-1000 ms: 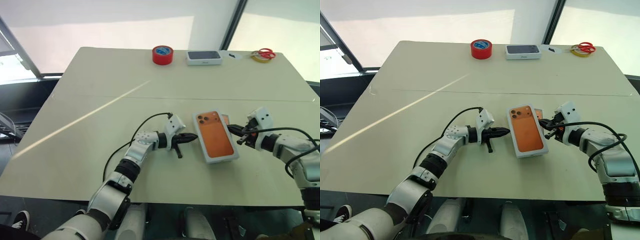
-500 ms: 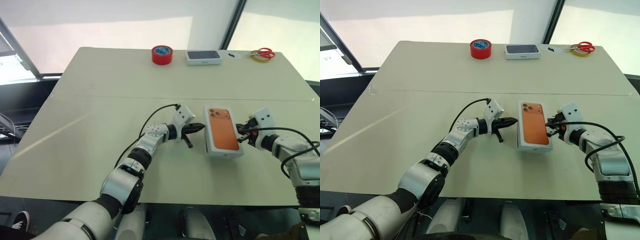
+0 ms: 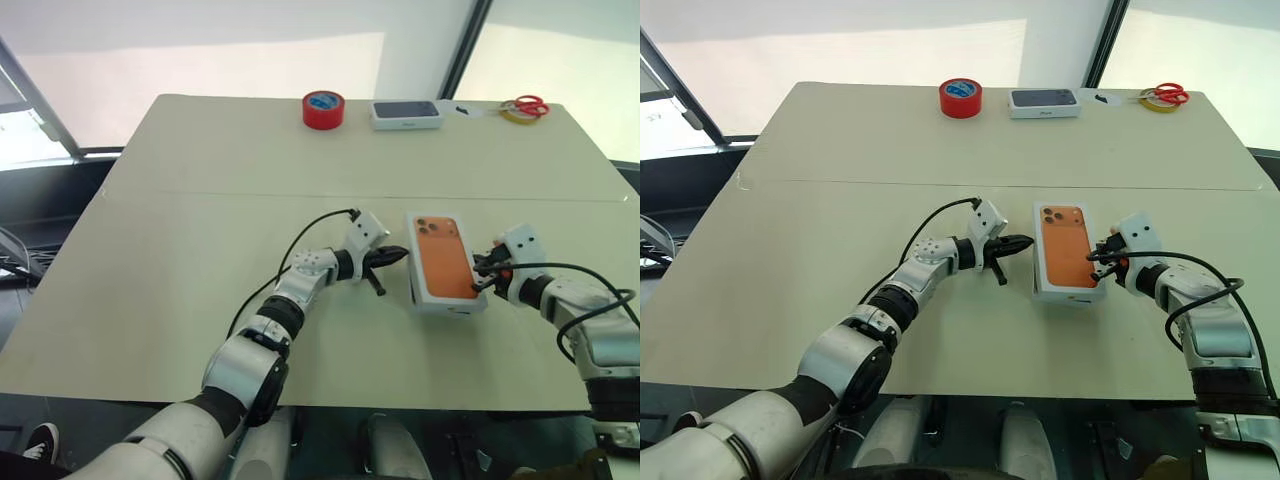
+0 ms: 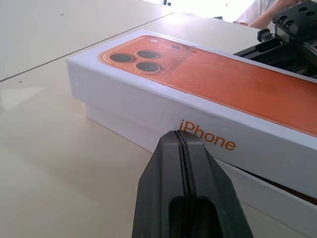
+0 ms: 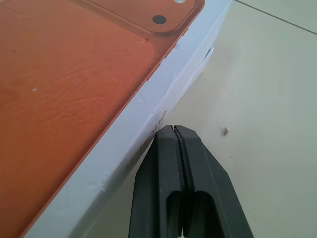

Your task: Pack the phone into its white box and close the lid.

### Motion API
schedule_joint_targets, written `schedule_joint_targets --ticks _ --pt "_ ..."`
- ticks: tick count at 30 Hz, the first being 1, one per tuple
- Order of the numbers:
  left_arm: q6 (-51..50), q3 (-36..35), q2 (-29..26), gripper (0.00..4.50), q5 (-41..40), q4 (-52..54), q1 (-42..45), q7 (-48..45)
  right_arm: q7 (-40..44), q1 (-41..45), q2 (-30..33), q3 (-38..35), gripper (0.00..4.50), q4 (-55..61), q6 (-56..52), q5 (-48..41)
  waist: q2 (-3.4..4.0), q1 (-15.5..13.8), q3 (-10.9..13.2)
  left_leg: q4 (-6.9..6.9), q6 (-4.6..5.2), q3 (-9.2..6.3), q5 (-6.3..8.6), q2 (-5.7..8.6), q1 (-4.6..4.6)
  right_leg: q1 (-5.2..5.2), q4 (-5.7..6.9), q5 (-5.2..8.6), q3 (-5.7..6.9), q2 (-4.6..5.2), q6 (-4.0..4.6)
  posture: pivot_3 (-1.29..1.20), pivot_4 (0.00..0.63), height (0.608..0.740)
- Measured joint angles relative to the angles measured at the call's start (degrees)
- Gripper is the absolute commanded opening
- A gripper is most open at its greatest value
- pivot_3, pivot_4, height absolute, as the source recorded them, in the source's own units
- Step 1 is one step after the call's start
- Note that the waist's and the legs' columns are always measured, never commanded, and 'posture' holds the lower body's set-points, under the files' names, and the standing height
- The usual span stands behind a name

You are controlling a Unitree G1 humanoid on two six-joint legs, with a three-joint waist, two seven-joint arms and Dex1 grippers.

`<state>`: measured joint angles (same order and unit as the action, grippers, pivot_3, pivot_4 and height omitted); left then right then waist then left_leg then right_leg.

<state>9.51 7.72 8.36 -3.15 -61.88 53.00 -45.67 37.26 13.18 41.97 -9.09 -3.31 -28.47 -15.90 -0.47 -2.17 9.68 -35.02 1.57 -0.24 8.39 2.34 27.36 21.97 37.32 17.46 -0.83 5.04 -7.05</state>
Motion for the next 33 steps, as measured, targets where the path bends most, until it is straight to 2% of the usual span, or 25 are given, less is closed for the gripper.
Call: schedule_joint_targets --ticks 16,33 --pt "0.7 0.0 -0.17 0.0 0.22 -0.12 -0.14 -0.56 1.38 -4.21 2.09 0.59 0.01 6.37 -2.13 1.98 0.0 0.0 0.0 0.0 0.0 0.0 0.0 0.0 0.0 0.0 0.0 0.0 0.0 0.0 -0.01 0.0 0.15 0.738" --pt "1.06 0.31 -0.14 0.0 1.39 0.14 -0.7 -0.45 0.29 0.56 1.77 2.12 0.01 1.19 1.31 6.22 0.0 -0.03 0.0 -0.02 0.0 0.01 0.0 0.01 0.0 0.0 0.01 -0.01 0.0 -0.01 -0.02 0.0 0.15 0.738"
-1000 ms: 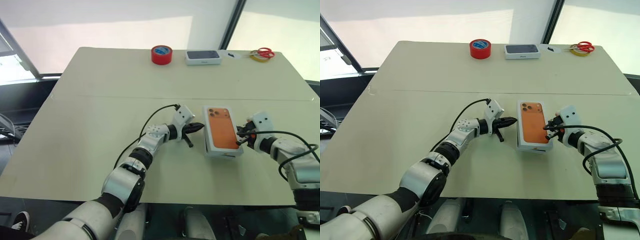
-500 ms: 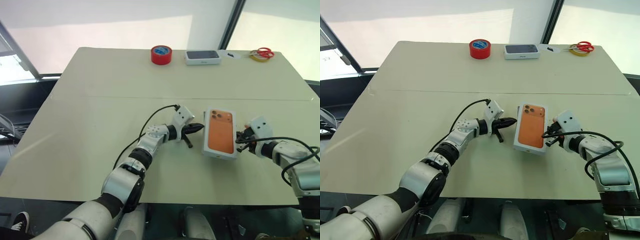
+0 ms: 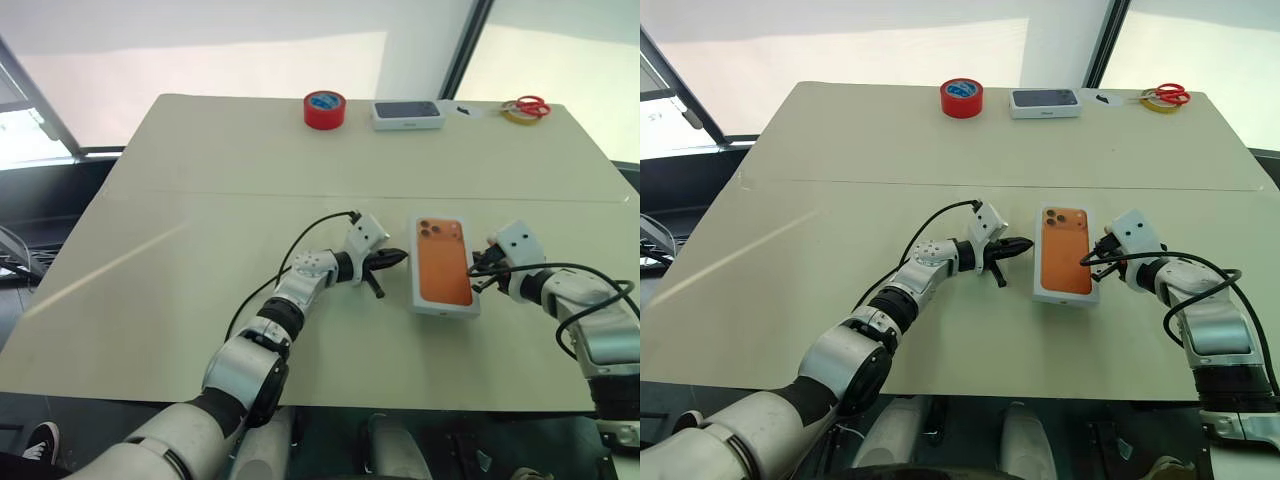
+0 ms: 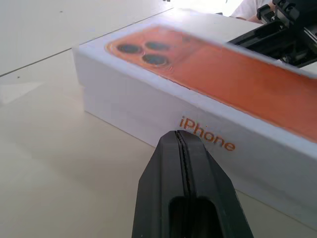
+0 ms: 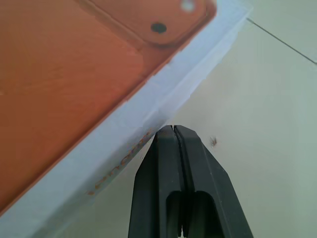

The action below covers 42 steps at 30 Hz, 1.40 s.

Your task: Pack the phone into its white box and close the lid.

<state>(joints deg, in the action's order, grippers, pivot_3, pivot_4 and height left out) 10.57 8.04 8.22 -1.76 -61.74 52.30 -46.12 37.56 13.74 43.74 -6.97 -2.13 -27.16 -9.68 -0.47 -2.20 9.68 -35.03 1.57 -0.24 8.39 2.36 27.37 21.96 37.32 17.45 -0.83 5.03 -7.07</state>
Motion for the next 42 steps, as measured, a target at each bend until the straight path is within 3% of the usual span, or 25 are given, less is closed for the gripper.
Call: schedule_joint_targets --ticks 29,35,42 --pt "-6.47 1.35 -2.38 0.0 -0.14 18.15 -7.49 -0.88 -6.49 9.38 -3.47 2.2 0.01 -13.62 9.11 7.49 0.04 0.15 -0.02 0.01 -0.02 0.01 -0.02 0.01 0.0 0.04 0.05 -0.04 -0.03 -0.03 -0.06 0.0 0.15 0.738" --pt "-6.41 2.39 -0.26 0.0 0.47 15.76 -4.87 0.36 -6.18 9.63 -3.68 -3.65 0.01 -12.76 7.34 2.06 0.03 -0.12 -0.01 -0.06 -0.02 0.0 -0.02 0.04 0.0 -0.04 0.04 -0.05 -0.01 -0.01 -0.07 0.0 0.15 0.738" --pt "-3.46 6.32 1.02 0.0 5.39 6.2 0.56 2.64 -3.8 7.04 -4.89 -2.13 0.01 -7.98 4.78 0.21 0.05 0.21 -0.02 0.0 -0.01 -0.01 -0.02 0.01 -0.04 -0.01 0.07 -0.06 0.0 -0.07 -0.1 0.0 0.15 0.738"
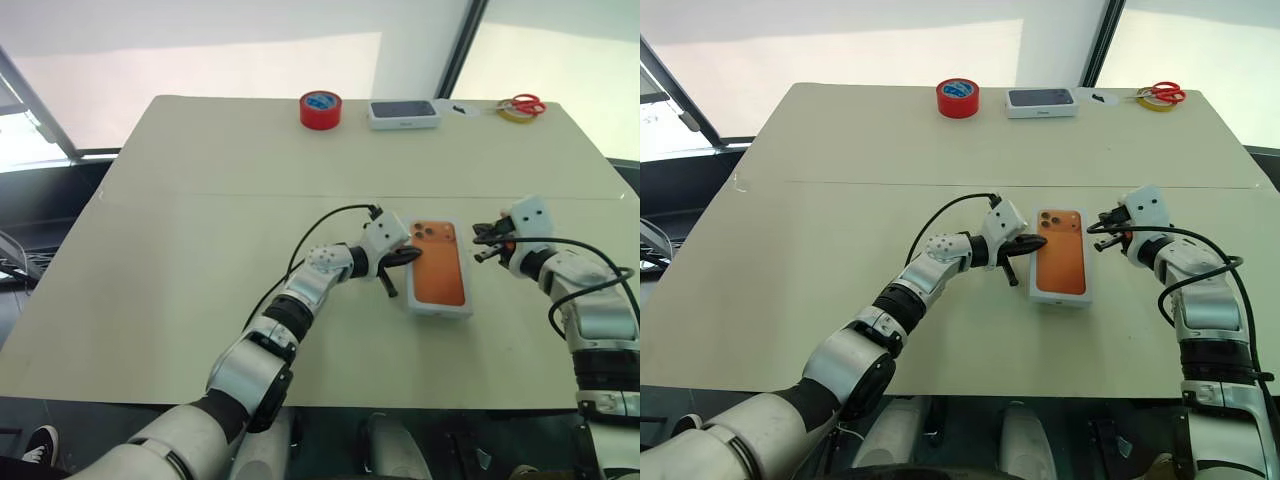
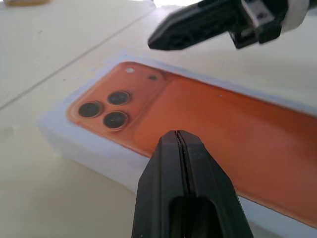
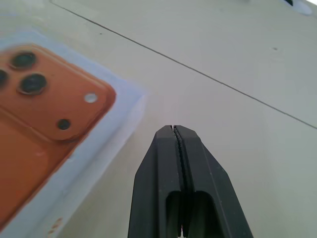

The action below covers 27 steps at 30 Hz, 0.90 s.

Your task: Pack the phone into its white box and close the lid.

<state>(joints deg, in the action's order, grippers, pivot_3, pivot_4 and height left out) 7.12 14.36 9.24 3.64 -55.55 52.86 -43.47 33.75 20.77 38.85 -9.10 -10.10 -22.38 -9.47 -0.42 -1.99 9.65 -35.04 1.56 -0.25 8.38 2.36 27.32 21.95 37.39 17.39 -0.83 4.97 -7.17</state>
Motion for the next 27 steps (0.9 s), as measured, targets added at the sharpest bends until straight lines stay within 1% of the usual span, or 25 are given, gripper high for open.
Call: schedule_joint_targets --ticks 3,7,10,14,17,19,22,24,27 --pt "0.73 0.97 -0.13 0.0 1.69 -0.96 1.08 0.27 -0.81 -1.76 -0.29 2.26 0.01 0.2 0.12 1.94 0.01 -0.25 -0.01 -0.04 0.0 0.01 0.01 0.03 -0.06 -0.11 -0.03 0.0 0.01 0.03 0.0 0.0 0.15 0.738" --pt "0.87 0.53 -0.07 0.0 1.74 -1.79 1.42 1.42 -1.94 -2.26 -0.62 1.56 0.01 0.26 0.06 1.74 0.02 -0.18 -0.01 -0.06 0.01 0.01 0.01 0.03 -0.09 -0.15 -0.03 0.0 -0.01 0.04 0.0 0.0 0.15 0.738" --pt "0.89 0.31 -0.2 0.0 1.69 -1.83 1.43 1.41 -0.46 -1.8 -1.02 -0.77 0.01 2.1 -0.01 -1.6 0.02 -0.13 -0.01 -0.06 0.01 0.01 0.01 0.03 -0.11 -0.17 -0.03 0.0 -0.01 0.04 0.0 0.0 0.15 0.738" --pt "0.89 0.27 -0.07 0.0 1.7 -1.86 1.42 1.47 2.05 -0.12 -1.08 -1.44 0.01 5.48 0.01 -5.06 0.02 -0.11 -0.01 -0.06 0.01 0.0 0.01 0.02 -0.13 -0.19 -0.03 -0.01 0.0 0.04 -0.01 0.0 0.15 0.738" --pt "0.89 0.27 0.09 0.0 1.69 -1.85 1.37 1.47 4.51 -0.44 -1.09 -1.34 0.01 7.38 -1.21 -7.27 0.01 -0.22 -0.01 -0.06 0.02 0.0 0.02 0.03 -0.12 -0.2 -0.05 -0.01 0.0 0.06 -0.01 0.0 0.15 0.738" --pt "0.83 0.23 0.12 0.0 1.66 -1.84 1.31 1.38 6.16 -2.78 0.51 1.38 0.01 8.4 -2.37 -6.22 0.0 -0.24 -0.02 -0.06 0.03 -0.01 0.03 0.03 -0.13 -0.22 -0.06 0.0 0.01 0.06 -0.01 0.0 0.15 0.738" --pt "0.61 0.09 0.1 0.0 1.55 -1.86 1.28 1.32 4.79 -4.52 2.92 6.03 0.01 7.58 -2.13 -0.76 0.1 -0.14 -0.21 -0.07 0.03 0.01 0.04 0.03 -0.24 -0.3 -0.08 0.0 -0.01 0.07 0.01 0.0 0.15 0.738" --pt "0.09 0.13 0.12 0.0 1.59 -2.05 1.02 1.27 3.32 -4.53 3.84 6.94 0.01 6.67 -2.18 1.7 -0.03 -0.29 -0.32 0.09 -0.07 -0.04 0.18 0.02 -0.88 -0.8 -0.38 0.1 0.04 0.1 0.19 0.0 0.15 0.738" --pt "-1.6 -0.56 -0.31 0.0 0.88 -2.04 0.83 0.47 2.48 -4.93 3.76 6.99 0.01 6.46 -2.31 2.06 -0.08 -0.33 -0.44 0.07 0.04 -0.08 0.27 0.02 -1.03 -1.15 -0.64 0.15 0.08 0.15 0.27 0.0 0.15 0.738"
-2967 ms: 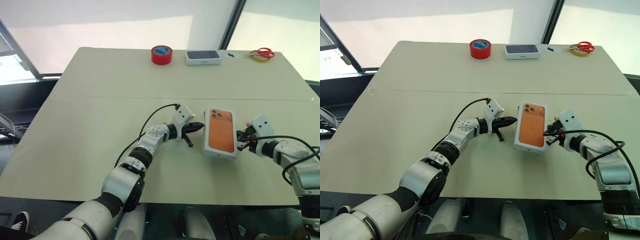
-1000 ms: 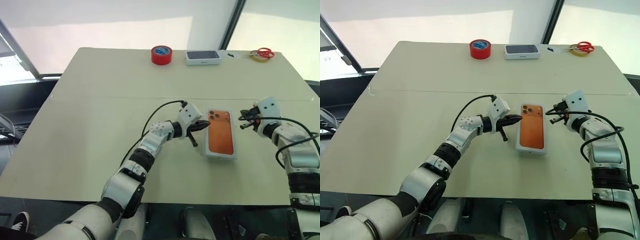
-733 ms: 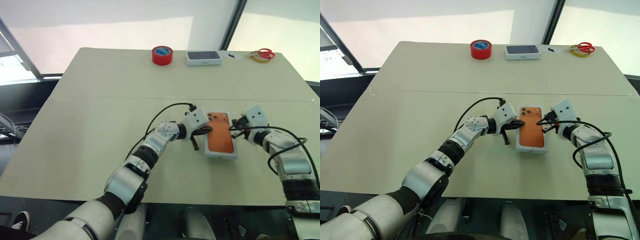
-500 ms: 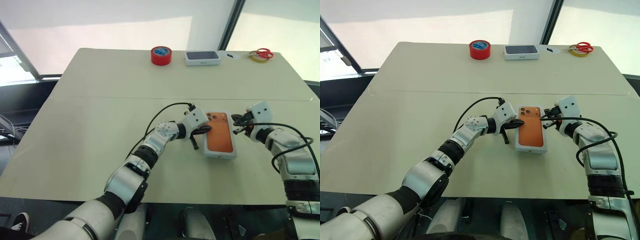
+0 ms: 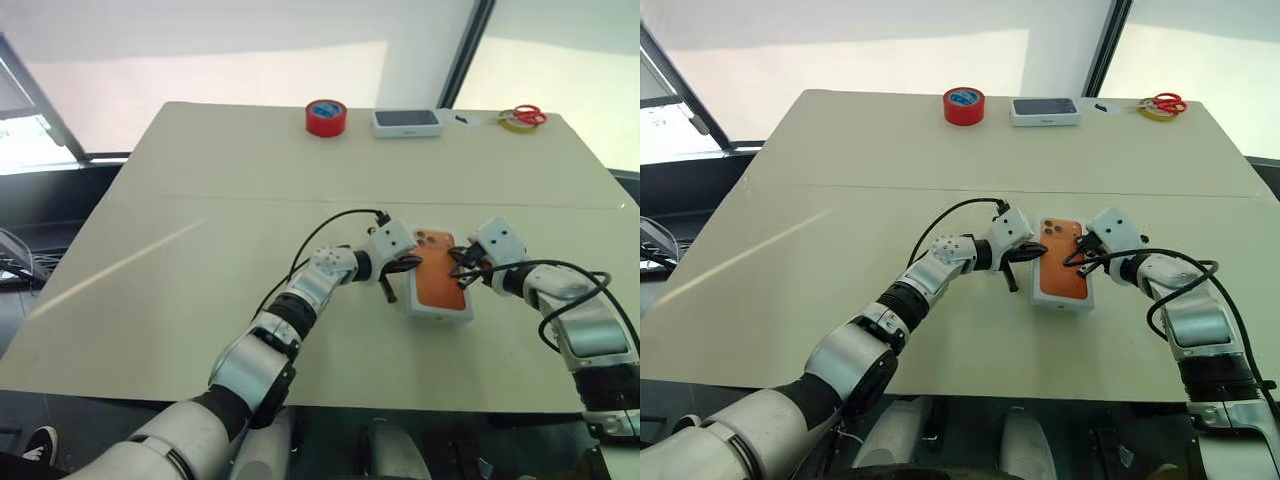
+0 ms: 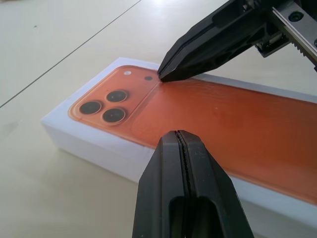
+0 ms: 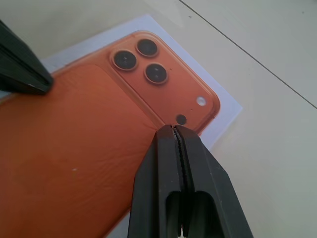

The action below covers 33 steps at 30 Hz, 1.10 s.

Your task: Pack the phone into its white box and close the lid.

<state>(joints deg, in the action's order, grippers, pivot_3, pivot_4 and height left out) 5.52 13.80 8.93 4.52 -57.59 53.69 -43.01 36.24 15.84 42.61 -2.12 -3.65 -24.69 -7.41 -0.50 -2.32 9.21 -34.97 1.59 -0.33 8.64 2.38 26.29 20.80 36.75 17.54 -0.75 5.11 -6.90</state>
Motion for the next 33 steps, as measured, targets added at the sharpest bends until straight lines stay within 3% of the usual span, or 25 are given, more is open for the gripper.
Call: schedule_joint_targets --ticks 1,4,7,11,17,23,28,33 --pt "-1.26 -0.78 -0.12 0.0 -0.78 0.03 -0.06 -0.63 0.01 -0.03 -0.37 -0.24 0.01 0.13 -0.55 -0.13 -0.02 0.04 -0.02 -0.03 0.05 0.0 0.03 0.0 0.0 -0.05 -0.08 0.0 0.0 0.01 0.0 0.0 0.15 0.738" --pt "-4.28 -3.14 -0.96 0.84 -3.8 0.91 -0.72 -3.21 0.87 0.35 -2.44 -3.9 0.86 1.09 -5.41 -4.42 -0.04 0.19 -0.04 -0.03 0.11 0.01 0.06 0.01 0.02 -0.1 -0.2 -0.03 -0.01 0.02 -0.01 0.0 0.15 0.738" --pt "-5.91 -4.35 -3.98 2.38 -6.1 4.67 -3.32 -6.57 2.86 0.18 -3.83 -7.21 2.41 1.33 -7.72 -9.15 -0.03 0.81 -0.03 0.04 0.11 0.03 0.08 0.0 0.17 -0.07 -0.12 -0.14 -0.07 0.01 -0.2 0.0 0.15 0.738" --pt "-11.52 -6.23 -11.48 4.46 -11.63 19.26 -9.06 -14.64 10.0 -1.81 -2.63 -8.27 4.49 2.71 -4.41 -13.11 0.05 1.87 0.03 0.08 0.06 0.1 0.04 0.0 0.48 0.54 0.31 -0.16 -0.15 0.0 -0.26 0.0 0.15 0.738" --pt "-16.75 -8.25 -23.33 4.49 -16.68 37.91 -18.96 -19.06 16.98 -4.8 -0.12 -11.78 4.5 8.11 1.05 -16.53 0.13 2.11 0.01 0.19 0.02 0.1 0.03 -0.02 0.36 0.51 0.32 -0.14 -0.22 0.01 -0.23 0.0 0.15 0.738" --pt "-24.96 -12.4 -33.53 4.49 -22.04 49.76 -25.97 -20.58 19.95 -9.66 1.81 -12.43 4.5 7.95 6.61 -15.76 0.16 1.78 0.03 0.22 0.01 0.16 0.04 0.0 0.31 0.6 0.13 -0.01 -0.29 0.13 0.02 0.0 0.15 0.738" --pt "-24.77 -17.89 -41.01 4.49 -23.99 52.07 -35.24 -20.89 21.21 -12.12 4.27 -14.6 4.5 5.51 10.41 -14.14 0.18 2.37 0.01 0.68 0.0 0.26 0.04 0.0 0.11 0.61 -0.07 -0.01 -0.38 0.16 0.03 0.0 0.15 0.738" --pt "-23.9 -19.96 -43.22 4.49 -25.29 53.91 -39.4 -20.39 22.42 -12.64 4.88 -14.75 4.5 3.59 13.34 -13.56 0.19 2.09 0.02 0.77 -0.01 0.26 0.04 -0.01 0.11 0.63 -0.08 0.0 -0.37 0.2 0.05 0.0 0.15 0.738"
